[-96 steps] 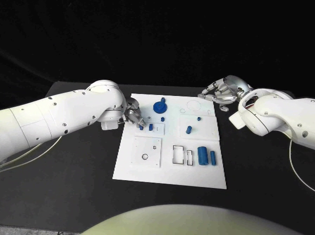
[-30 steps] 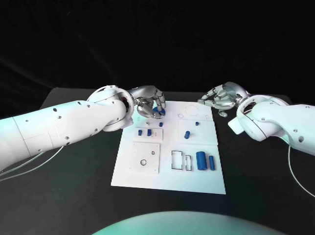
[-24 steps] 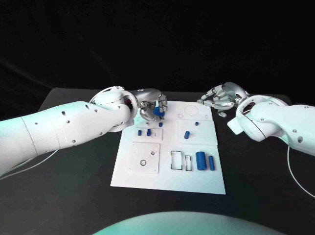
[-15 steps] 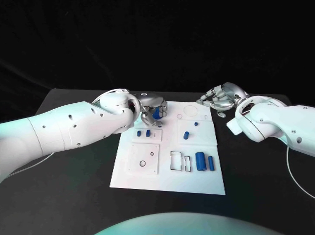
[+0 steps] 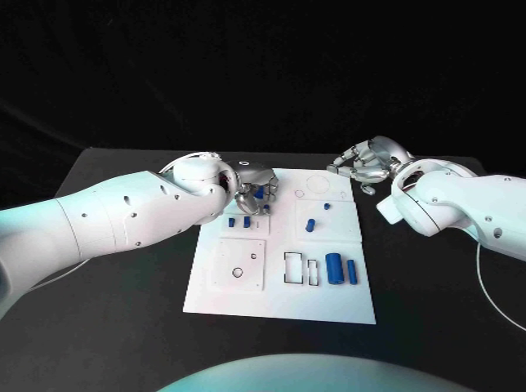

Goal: Assemble the parts on the task board

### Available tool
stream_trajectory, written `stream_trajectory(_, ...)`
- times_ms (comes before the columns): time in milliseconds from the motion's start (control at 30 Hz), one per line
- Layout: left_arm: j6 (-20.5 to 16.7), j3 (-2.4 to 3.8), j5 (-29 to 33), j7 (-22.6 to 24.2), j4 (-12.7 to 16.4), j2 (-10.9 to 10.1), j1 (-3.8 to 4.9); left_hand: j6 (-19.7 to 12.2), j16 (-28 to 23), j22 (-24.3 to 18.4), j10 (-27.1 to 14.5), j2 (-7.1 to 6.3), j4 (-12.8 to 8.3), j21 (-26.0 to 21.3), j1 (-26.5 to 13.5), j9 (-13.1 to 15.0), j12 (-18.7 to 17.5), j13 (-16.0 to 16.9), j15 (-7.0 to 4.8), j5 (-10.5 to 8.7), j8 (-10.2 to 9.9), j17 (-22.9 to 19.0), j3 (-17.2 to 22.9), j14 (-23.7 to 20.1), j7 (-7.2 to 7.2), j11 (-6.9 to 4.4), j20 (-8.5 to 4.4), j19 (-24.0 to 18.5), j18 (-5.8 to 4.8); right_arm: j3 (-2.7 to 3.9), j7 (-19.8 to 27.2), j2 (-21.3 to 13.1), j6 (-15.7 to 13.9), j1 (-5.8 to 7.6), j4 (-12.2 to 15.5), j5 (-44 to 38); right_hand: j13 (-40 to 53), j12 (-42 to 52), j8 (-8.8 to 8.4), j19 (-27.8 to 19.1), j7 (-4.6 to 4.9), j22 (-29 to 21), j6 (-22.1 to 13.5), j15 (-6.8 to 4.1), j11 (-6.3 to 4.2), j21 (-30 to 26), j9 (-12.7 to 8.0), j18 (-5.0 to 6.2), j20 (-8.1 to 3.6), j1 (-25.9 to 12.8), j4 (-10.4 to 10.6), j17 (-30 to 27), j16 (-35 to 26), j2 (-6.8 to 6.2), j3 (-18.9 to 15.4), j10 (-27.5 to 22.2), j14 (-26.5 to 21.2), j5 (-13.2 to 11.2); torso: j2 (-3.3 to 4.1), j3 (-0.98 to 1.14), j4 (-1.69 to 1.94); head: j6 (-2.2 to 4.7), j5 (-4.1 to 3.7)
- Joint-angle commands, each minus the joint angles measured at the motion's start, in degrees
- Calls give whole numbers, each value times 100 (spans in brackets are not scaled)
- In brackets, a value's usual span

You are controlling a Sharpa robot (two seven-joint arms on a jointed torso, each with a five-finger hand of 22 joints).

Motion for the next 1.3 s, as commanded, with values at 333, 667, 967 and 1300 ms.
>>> stream_trajectory(333,145,4,-107,-112,-88,82,-43,322,212,271,323,167,-128,385,126,-111,-168,-189,-17,-124,-225,108,309,170,-15,-23,-14,189,-118,-1,64,15,-26,-3,7,-65,-8,-30,36,-35,4,-10,-47,-38,6,-27,15,54,17,30,-15,970,-31,4,12,-28,460,49,-1,-2,0,-6,-6)
stream_trajectory(667,177,5,-106,-106,-202,156,-88,400,294,375,421,223,-192,535,144,-138,-231,-255,-21,-177,-302,167,438,229,-15,-28,-19,254,-144,-1,66,22,-22,-4,3,-65,5,-20,41,-35,3,-11,-42,-38,5,-31,19,54,17,33,-15,975,-29,5,14,-16,462,63,1,-4,-2,-9,-10)
stream_trajectory(967,193,7,-103,-108,-257,192,-117,448,400,491,519,269,-251,727,141,-153,-263,-297,-32,-177,-360,291,532,315,-20,-43,-27,348,-179,-1,68,28,-14,-4,0,-65,9,-16,49,-33,1,-8,-32,-39,4,-29,24,53,16,34,-14,976,-29,6,17,-9,462,76,-1,-3,3,-8,11)
stream_trajectory(1300,280,9,-104,-151,-288,208,-128,778,740,858,925,404,-567,1370,248,-102,-183,-288,-137,-264,-389,794,745,642,-103,-170,-113,678,-302,-1,70,32,-13,-4,-4,-65,13,-12,54,-31,0,-6,-25,-39,3,-27,28,53,16,33,-12,977,-29,8,19,-5,462,81,-4,-4,1,-9,7)
